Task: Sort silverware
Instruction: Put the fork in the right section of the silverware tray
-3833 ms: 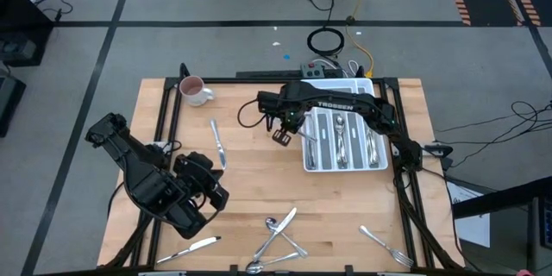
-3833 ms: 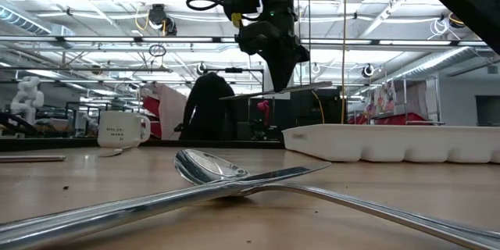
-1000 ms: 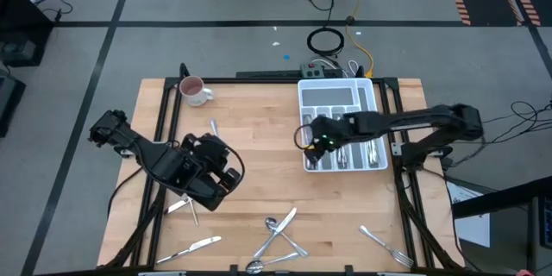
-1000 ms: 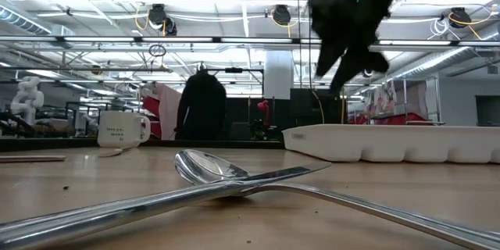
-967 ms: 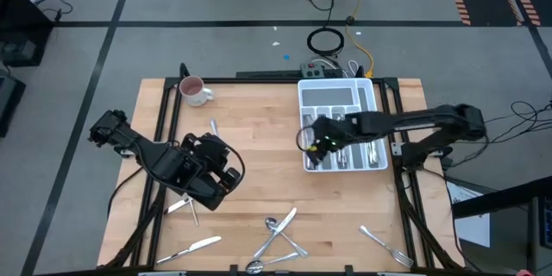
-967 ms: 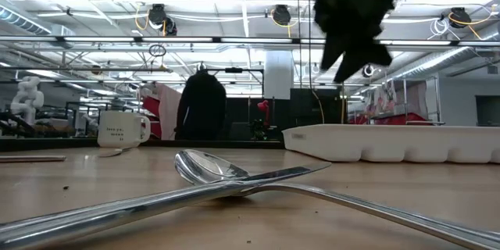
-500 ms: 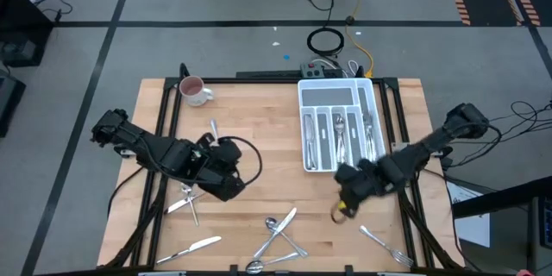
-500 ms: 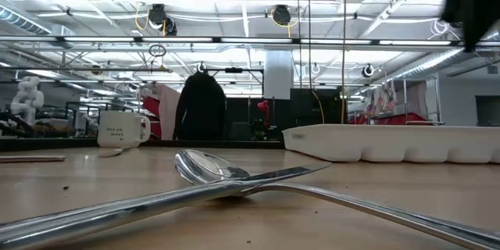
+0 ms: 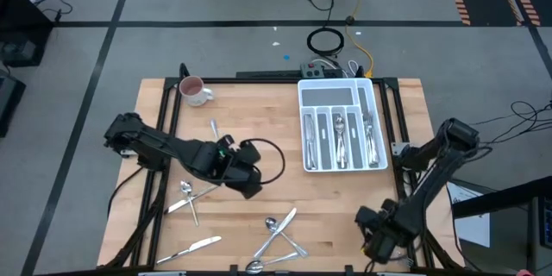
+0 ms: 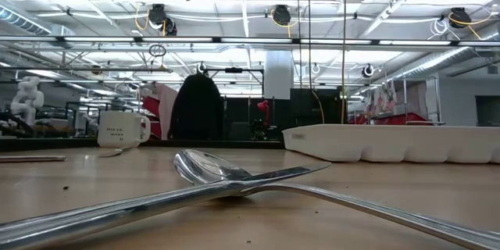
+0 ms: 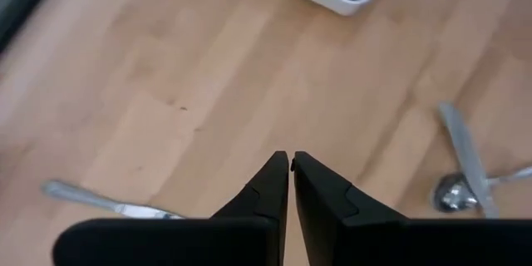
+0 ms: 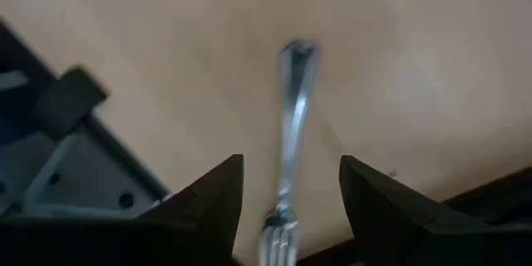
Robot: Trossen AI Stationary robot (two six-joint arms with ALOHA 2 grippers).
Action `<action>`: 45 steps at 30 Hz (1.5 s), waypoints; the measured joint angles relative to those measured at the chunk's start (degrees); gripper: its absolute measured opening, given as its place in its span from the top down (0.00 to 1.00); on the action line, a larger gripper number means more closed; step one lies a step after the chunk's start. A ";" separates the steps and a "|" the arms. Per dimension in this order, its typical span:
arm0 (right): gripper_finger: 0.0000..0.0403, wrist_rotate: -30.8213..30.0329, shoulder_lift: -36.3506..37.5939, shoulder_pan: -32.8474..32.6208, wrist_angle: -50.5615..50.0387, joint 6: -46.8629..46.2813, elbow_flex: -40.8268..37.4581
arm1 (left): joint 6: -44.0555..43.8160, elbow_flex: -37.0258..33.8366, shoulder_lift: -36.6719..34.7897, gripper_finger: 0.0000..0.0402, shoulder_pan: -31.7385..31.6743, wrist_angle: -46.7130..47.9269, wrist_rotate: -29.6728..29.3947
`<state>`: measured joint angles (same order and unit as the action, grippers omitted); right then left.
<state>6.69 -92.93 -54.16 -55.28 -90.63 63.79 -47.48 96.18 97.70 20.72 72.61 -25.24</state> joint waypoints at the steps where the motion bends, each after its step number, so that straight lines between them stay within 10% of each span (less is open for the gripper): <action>1: 0.53 0.43 -0.58 -0.49 1.40 -0.34 0.00 | 0.48 0.00 0.40 0.92 -0.19 -0.89 0.85; 45: 0.53 0.86 -8.47 -5.79 2.35 -6.01 -0.04 | 3.25 0.00 0.60 0.92 -5.06 -5.19 7.55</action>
<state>7.54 -101.41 -59.95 -52.93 -96.64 63.75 -44.23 96.18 98.30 15.66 67.42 -17.69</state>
